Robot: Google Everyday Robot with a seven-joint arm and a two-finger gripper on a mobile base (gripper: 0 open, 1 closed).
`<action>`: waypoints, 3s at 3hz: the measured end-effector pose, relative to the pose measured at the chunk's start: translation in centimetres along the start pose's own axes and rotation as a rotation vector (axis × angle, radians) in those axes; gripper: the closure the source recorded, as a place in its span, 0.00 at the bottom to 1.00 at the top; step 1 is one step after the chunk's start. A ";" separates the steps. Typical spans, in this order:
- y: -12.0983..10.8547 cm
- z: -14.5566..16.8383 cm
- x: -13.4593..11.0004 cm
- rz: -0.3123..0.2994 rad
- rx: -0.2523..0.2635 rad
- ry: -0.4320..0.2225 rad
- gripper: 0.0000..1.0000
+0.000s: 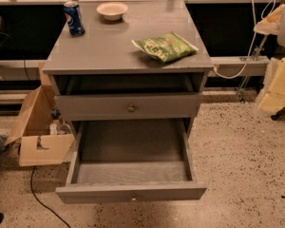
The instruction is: Place green jalapeno chip bag into middle drawer
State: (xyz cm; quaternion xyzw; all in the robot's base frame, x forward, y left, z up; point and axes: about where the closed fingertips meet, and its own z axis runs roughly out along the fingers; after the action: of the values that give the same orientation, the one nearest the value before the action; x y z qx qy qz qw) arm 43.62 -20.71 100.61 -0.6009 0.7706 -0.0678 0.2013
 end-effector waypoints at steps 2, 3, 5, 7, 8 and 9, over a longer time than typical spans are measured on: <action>-1.3 0.9 -0.9 -0.016 0.017 -0.007 0.00; -5.1 3.4 -2.4 -0.063 0.065 -0.040 0.00; -15.0 12.1 -6.2 -0.100 0.149 -0.194 0.00; -15.8 13.9 -7.1 -0.101 0.137 -0.246 0.00; -17.4 16.1 -8.3 -0.097 0.124 -0.306 0.00; -19.0 18.4 -10.2 -0.068 0.103 -0.339 0.00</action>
Offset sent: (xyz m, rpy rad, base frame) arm 0.0479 0.0142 -0.0095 -0.0094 -0.0424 0.0348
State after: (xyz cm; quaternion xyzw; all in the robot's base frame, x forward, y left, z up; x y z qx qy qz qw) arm 69.93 -13.62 92.82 -0.6182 0.7004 -0.0119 0.3564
